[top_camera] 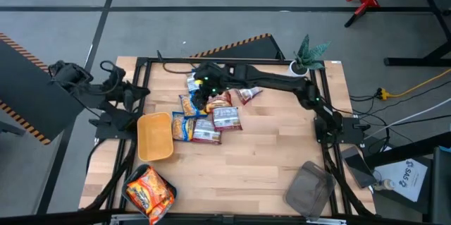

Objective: Sort Maruchan noodles
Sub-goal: Put the blue noodle pack into the yellow bin

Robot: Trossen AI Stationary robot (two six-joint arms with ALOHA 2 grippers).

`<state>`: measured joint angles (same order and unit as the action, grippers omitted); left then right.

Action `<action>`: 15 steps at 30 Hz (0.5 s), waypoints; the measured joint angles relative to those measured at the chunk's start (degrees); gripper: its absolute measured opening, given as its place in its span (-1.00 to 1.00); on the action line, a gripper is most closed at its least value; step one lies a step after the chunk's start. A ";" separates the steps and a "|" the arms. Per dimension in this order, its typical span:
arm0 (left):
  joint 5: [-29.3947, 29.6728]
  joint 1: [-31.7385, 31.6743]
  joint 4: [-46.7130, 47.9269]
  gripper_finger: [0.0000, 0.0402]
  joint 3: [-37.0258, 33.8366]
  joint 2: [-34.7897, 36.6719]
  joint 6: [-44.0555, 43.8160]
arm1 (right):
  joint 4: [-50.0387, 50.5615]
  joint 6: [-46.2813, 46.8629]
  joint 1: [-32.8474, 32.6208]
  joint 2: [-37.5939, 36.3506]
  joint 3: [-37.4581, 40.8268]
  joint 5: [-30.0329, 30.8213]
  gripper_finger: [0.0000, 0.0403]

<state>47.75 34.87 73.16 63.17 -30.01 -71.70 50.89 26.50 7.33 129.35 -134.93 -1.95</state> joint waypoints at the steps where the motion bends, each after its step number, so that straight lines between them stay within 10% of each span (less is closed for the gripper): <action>1: -0.48 0.00 -2.73 -0.49 -0.81 -0.03 0.68 | -0.74 0.02 0.52 0.83 0.02 -1.13 0.04; 8: -0.95 -3.27 -16.46 -0.51 -1.05 -8.72 9.38 | -1.68 -2.93 5.38 2.19 0.02 -1.56 0.04; 15: -14.11 -22.48 -17.11 -0.51 -0.32 -13.03 16.66 | 4.25 -4.40 11.44 1.07 -0.07 -7.95 0.04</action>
<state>33.64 12.39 56.04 62.85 -43.04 -55.05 55.15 22.10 18.76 130.42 -135.00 -9.90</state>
